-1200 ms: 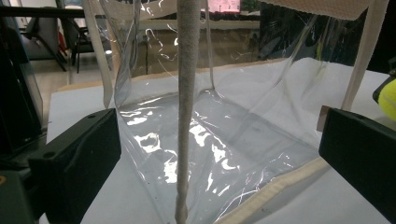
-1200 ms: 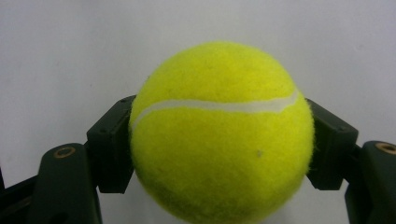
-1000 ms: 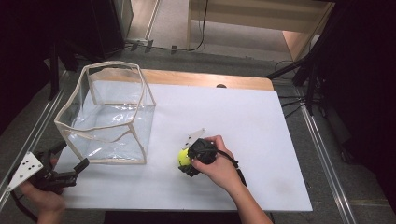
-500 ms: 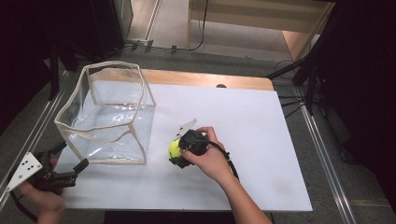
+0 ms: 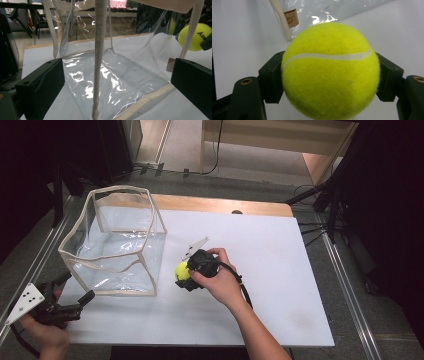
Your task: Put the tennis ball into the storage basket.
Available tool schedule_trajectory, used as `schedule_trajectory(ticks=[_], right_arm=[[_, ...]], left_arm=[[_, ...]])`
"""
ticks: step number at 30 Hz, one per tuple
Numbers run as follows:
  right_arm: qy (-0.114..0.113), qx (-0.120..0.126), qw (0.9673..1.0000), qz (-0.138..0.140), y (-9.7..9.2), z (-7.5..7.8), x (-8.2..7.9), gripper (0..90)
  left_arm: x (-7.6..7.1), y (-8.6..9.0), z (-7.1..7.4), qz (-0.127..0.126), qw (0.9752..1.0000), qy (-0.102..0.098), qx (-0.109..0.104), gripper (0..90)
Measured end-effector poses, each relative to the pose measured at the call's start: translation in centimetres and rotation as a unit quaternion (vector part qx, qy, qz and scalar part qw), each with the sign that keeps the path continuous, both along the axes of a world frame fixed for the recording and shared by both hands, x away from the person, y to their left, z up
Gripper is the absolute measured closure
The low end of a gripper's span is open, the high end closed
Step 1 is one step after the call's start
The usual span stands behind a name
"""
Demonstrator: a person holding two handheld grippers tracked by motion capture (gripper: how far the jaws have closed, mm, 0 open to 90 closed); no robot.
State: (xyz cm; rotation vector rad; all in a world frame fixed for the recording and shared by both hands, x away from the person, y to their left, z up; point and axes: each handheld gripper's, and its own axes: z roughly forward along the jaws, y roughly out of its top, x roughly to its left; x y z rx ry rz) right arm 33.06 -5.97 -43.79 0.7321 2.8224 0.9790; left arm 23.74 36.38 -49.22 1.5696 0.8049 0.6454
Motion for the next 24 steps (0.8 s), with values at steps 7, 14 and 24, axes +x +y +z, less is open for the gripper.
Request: schedule_trajectory(ticks=[7,14,24], right_arm=[[-0.003,0.011,0.9999,-0.004,0.0,0.8,0.4,23.5],[-0.002,0.018,0.9998,-0.006,-0.2,1.6,0.6,23.5],[-0.003,0.023,0.9997,-0.004,-0.3,2.7,1.0,23.5]], left_arm=[[0.1,0.0,0.0,-0.001,1.0000,0.002,-0.001,0.0],[0.1,0.0,0.0,-0.003,1.0000,0.001,-0.002,0.0],[0.1,0.0,-0.1,-0.003,1.0000,0.003,-0.005,0.0]])
